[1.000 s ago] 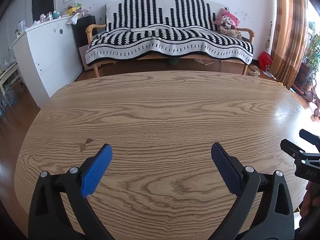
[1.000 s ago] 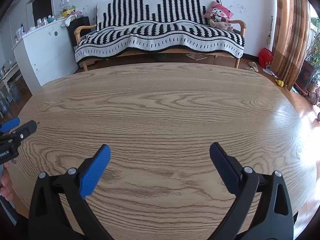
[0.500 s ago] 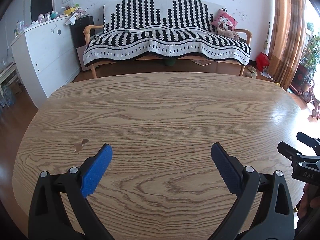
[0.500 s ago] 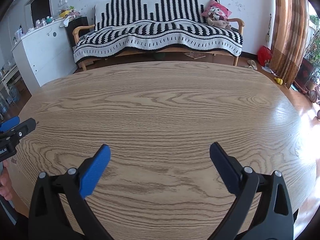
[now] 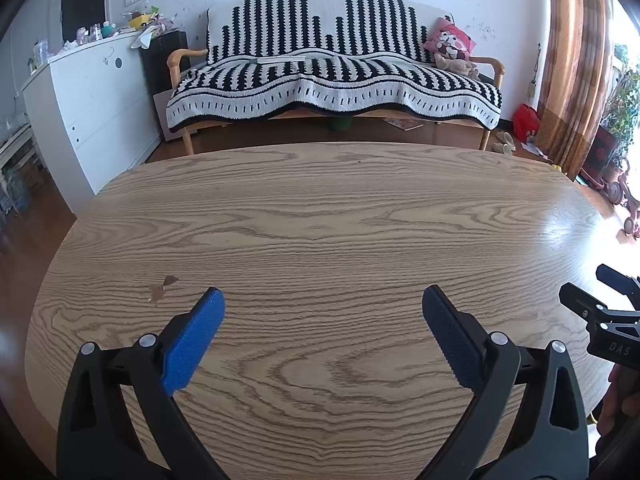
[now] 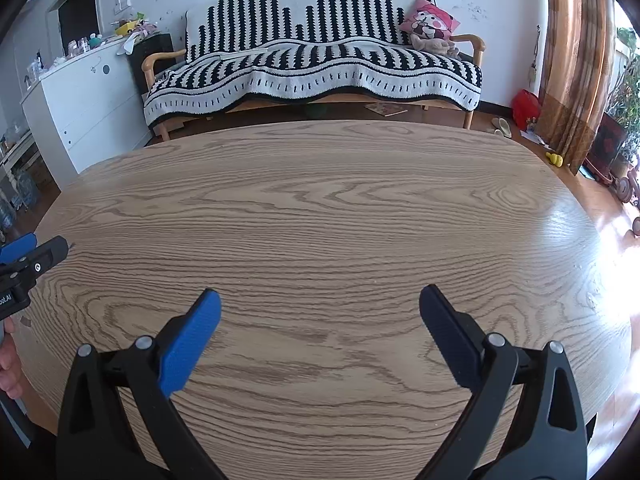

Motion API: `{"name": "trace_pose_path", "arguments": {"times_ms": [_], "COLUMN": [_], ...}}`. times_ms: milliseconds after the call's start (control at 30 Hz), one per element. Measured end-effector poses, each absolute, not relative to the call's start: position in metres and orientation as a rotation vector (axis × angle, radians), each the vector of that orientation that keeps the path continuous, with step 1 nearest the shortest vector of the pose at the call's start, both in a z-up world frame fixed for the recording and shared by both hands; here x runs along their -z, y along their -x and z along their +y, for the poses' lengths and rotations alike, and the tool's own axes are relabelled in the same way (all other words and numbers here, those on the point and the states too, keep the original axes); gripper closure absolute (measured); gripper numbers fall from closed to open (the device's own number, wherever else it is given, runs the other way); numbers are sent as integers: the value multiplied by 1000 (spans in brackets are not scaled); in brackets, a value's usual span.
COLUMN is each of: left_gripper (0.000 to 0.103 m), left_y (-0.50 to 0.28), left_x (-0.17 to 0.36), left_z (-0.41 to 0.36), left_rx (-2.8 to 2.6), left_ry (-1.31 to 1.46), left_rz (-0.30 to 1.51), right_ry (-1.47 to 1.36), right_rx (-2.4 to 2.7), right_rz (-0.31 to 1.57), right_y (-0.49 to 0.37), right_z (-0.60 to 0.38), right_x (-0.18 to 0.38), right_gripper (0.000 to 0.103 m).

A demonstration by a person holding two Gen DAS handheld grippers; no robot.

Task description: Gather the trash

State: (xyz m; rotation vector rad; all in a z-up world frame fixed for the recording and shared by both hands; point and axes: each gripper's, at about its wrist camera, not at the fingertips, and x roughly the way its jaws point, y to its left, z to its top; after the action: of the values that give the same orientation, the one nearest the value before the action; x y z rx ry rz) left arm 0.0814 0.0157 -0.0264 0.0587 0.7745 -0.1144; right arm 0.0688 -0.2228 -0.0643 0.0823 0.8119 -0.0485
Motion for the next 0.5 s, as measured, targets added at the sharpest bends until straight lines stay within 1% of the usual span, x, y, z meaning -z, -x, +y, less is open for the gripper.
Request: {"name": "trace_pose_path", "arguments": {"times_ms": [500], "left_gripper": [7], "left_y": [-80], "left_x": [29], "left_z": [16], "left_rx": [112], "left_ry": [-52], "left_rz": [778], "right_ry": [-82], "right_rx": [51], "right_rz": [812], "right_y": [-69], "right_z": [-224], "right_x": [65], "right_gripper": [7]}}
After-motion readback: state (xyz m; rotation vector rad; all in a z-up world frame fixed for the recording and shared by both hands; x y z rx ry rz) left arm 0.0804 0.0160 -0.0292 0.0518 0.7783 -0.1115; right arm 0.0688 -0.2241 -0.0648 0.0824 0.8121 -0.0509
